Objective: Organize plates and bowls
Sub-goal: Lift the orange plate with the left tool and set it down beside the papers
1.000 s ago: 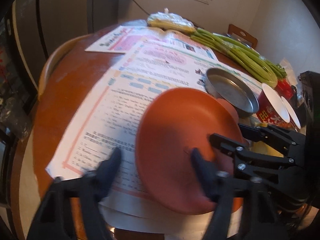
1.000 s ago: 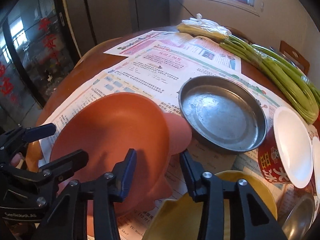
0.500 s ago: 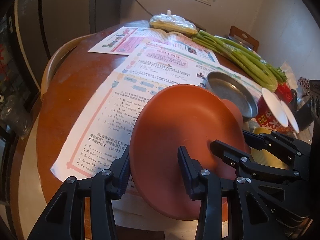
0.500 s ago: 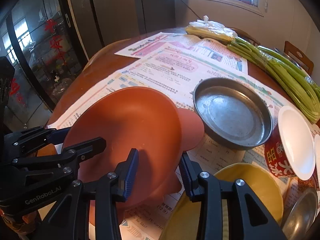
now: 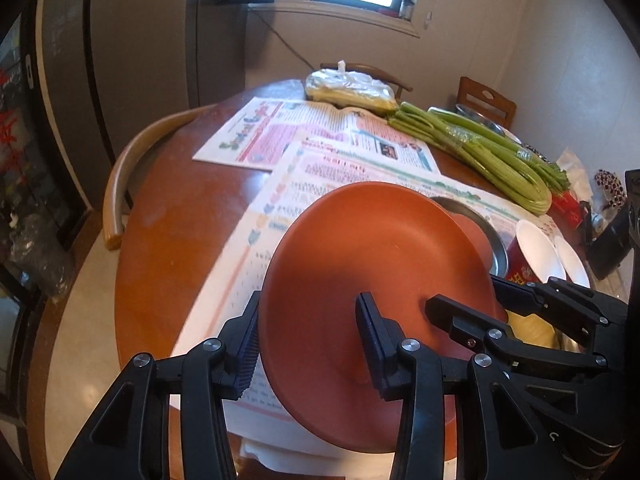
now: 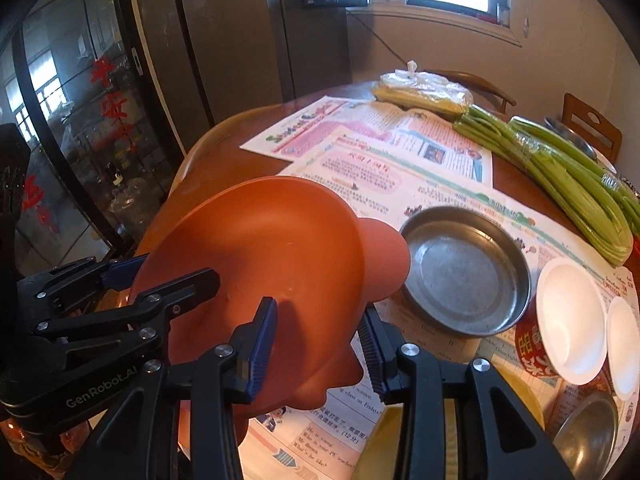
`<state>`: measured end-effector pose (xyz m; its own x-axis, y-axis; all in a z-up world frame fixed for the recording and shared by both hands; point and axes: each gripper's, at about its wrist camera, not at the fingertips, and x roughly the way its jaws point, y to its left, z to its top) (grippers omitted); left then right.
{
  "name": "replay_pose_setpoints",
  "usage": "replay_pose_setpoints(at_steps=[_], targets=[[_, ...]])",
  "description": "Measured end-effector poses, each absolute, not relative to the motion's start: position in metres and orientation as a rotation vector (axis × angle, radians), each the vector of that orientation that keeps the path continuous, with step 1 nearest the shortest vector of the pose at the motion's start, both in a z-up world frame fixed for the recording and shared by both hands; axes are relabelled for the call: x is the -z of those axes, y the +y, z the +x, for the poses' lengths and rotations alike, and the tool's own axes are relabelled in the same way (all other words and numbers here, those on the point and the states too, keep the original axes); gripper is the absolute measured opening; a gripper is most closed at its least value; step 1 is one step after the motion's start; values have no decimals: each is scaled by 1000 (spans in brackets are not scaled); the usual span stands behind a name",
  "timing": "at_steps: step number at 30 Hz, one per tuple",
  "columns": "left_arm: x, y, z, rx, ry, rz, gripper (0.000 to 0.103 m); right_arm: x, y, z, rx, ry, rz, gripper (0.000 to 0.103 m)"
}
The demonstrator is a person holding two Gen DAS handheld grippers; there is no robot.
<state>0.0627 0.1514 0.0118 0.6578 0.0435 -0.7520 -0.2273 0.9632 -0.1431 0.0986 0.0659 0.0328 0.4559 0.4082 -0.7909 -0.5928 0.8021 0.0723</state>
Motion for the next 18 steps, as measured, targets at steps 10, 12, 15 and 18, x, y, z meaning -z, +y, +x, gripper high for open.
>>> replay_pose_setpoints(at_steps=[10, 12, 15, 18], targets=[[-4, 173, 92, -148, 862, -242, 45, -33, 84, 122, -602, 912, -216, 41], [5, 179, 100, -137, 880, -252, 45, -26, 90, 132, -592, 922, -229, 41], [19, 182, 111, -134, 923, -252, 45, -13, 95, 140, -564, 930, -248, 41], [32, 185, 120, -125, 955, -262, 45, 1, 99, 147, -550, 949, -270, 41]])
